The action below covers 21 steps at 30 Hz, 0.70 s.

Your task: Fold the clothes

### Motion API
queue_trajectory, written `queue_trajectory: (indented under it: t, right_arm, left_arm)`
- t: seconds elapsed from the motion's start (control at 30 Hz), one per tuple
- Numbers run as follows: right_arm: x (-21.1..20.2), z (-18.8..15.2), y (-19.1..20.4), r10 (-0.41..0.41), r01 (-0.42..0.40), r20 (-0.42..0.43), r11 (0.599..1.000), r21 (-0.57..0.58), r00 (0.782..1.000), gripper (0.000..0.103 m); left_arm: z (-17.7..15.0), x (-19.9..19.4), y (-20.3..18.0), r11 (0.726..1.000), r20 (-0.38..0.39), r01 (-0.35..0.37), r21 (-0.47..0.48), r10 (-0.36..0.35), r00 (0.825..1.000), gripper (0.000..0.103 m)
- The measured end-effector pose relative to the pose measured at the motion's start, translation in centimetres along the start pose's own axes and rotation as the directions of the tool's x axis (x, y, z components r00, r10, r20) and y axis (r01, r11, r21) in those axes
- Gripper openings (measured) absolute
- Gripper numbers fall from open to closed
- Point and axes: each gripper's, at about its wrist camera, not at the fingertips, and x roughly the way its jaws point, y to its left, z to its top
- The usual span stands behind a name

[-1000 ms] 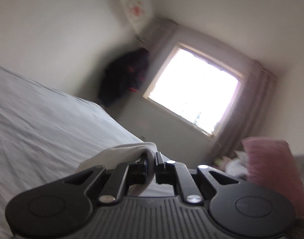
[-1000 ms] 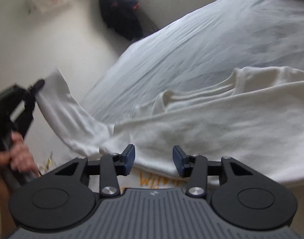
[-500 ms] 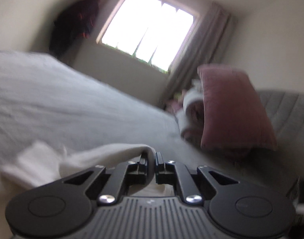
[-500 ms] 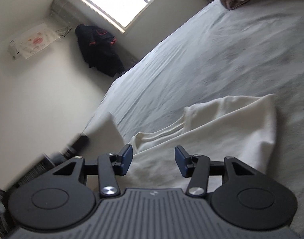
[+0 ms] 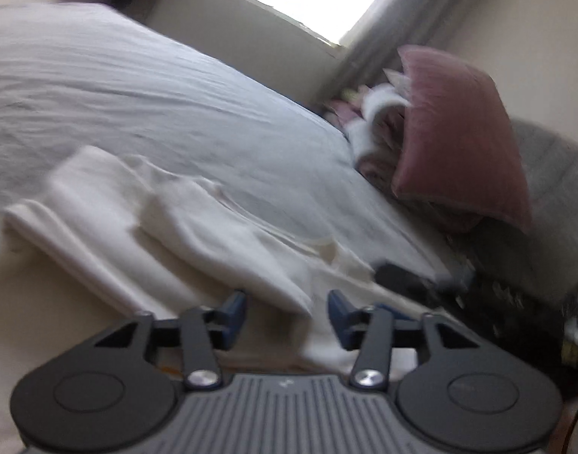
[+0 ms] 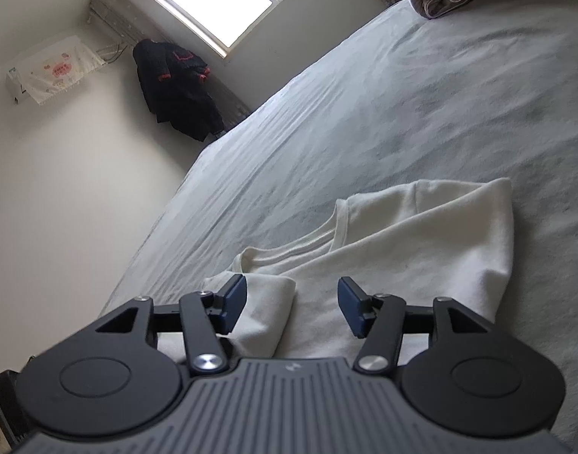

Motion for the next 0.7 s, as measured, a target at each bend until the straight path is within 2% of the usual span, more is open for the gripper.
queue_trajectory:
  t: [0.07, 0.2, 0.3, 0.37, 0.47, 0.57, 0.63, 0.7]
  right_arm:
    - [-0.2, 0.3, -0.2, 0.004, -0.004, 0.015, 1.0, 0.009, 1.0, 0.059]
    - [-0.4, 0.5, -0.8, 0.007, -0.008, 0.027, 0.999, 0.038, 1.0, 0.06]
    - [-0.7, 0.7, -1.6, 0.002, -0.005, 0.036, 0.997, 0.073, 0.999, 0.06]
    - [-0.9, 0.9, -2.3, 0.009, -0.014, 0.045, 0.994, 0.113, 0.999, 0.06]
    - [-1.4, 1.1, -3.6, 0.061, -0.072, 0.06, 0.976, 0.206, 0.996, 0.063]
    - [-1.5, 1.2, -5.2, 0.135, -0.148, 0.064, 0.941, 0.305, 0.989, 0.07]
    - [-1.5, 1.2, -6.4, 0.199, -0.209, 0.067, 0.904, 0.372, 0.978, 0.073]
    - [-1.6, 1.1, -7.5, 0.24, -0.257, 0.095, 0.863, 0.435, 0.966, 0.073]
  left_arm:
    - [0.7, 1.0, 0.9, 0.997, -0.003, -0.033, -0.063, 0.033, 0.999, 0.054]
    - [1.1, 2.2, 1.5, 0.992, 0.033, -0.053, -0.117, 0.057, 0.998, 0.053]
    - [1.1, 2.6, 0.2, 0.996, 0.078, -0.066, -0.061, 0.071, 0.994, 0.052]
    - [0.9, 3.0, -1.0, 0.999, 0.086, -0.038, 0.004, 0.038, 0.996, 0.051]
    - [0.3, 3.3, -2.8, 0.994, 0.074, 0.032, 0.106, -0.04, 0.996, 0.051]
    - [-0.9, 3.0, -4.7, 0.962, 0.02, 0.139, 0.234, -0.147, 0.989, 0.051]
    - [-1.8, 3.0, -6.0, 0.92, -0.035, 0.218, 0.326, -0.218, 0.975, 0.051]
    - [-2.4, 3.1, -7.2, 0.878, -0.088, 0.267, 0.397, -0.253, 0.964, 0.052]
